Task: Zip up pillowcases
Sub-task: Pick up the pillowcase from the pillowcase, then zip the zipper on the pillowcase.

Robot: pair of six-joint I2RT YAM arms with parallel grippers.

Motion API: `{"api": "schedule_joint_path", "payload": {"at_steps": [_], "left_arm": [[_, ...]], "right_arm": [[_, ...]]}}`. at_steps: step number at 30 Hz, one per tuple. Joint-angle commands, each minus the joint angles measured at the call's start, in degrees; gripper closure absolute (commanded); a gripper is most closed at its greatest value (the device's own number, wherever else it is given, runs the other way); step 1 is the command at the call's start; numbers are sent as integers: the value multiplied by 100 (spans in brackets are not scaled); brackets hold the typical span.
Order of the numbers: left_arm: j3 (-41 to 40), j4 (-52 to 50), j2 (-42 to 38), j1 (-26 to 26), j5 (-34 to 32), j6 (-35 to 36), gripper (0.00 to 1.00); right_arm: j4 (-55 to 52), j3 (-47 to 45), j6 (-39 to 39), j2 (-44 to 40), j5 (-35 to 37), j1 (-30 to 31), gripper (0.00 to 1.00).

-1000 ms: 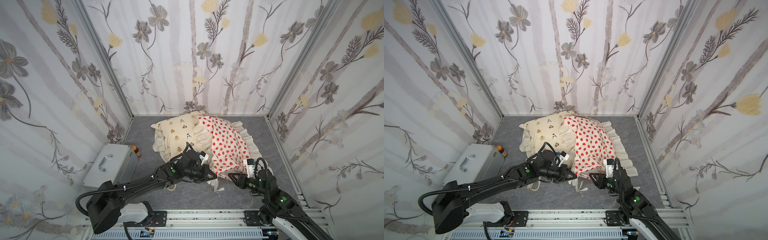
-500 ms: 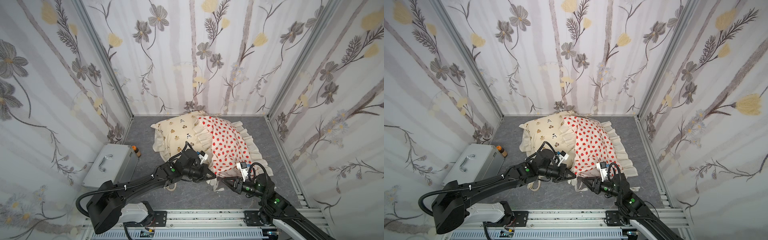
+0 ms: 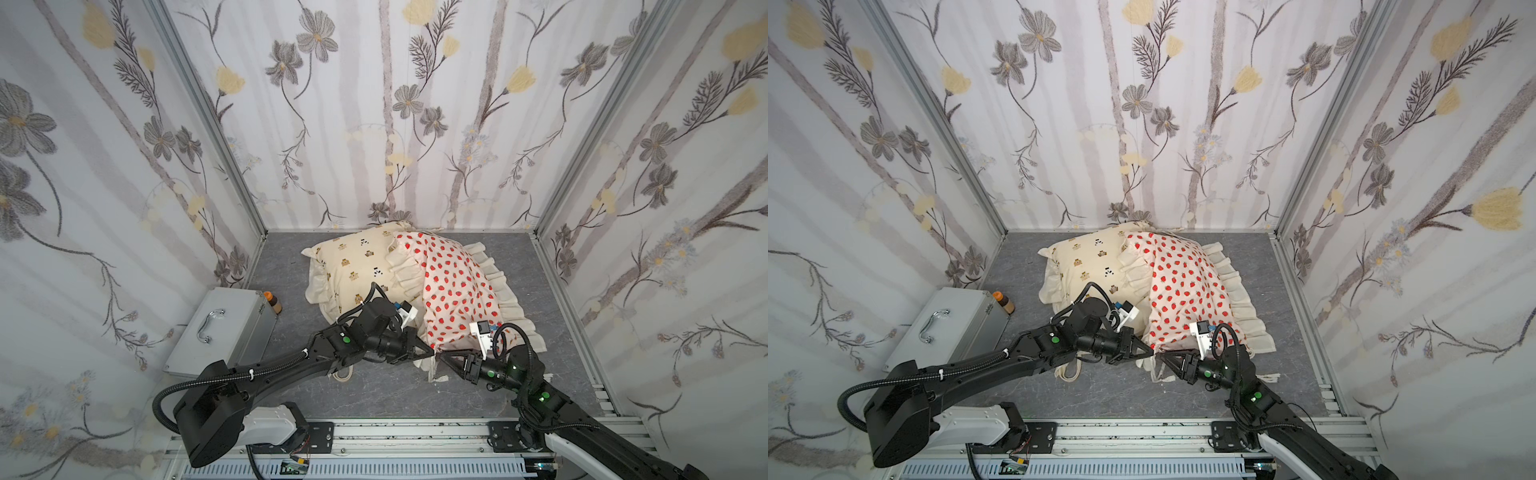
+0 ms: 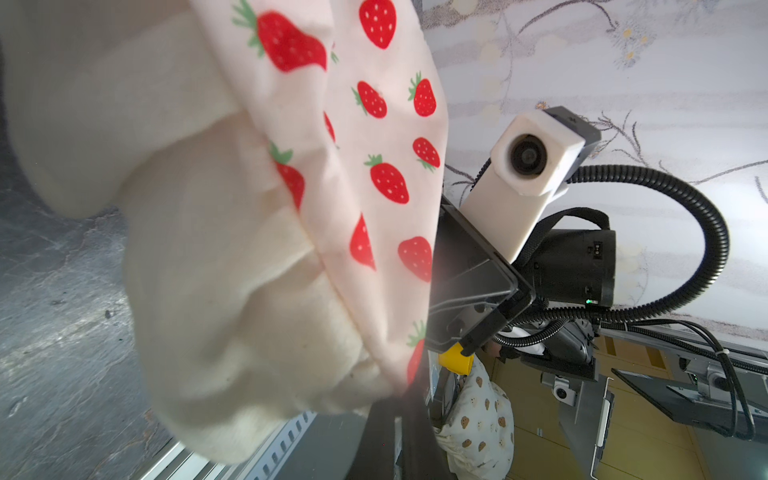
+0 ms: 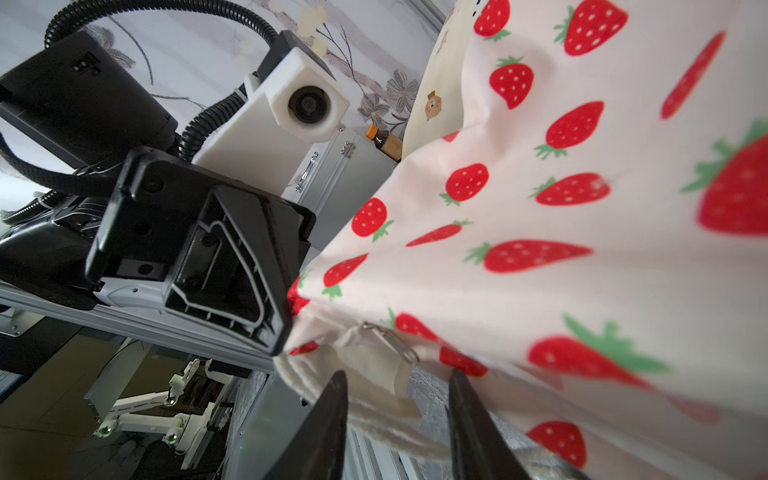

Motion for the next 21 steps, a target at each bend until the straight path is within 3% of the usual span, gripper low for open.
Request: {"api": "schedule_joint_path", "payload": {"at_steps": [1, 21], "left_arm": [[26, 201, -30, 7, 63, -18, 100], [70, 336, -26, 2, 89, -53, 100]], "right_arm": [[730, 38, -46, 125, 54, -7, 61], [1390, -32, 2, 563, -85, -10, 71]]}}
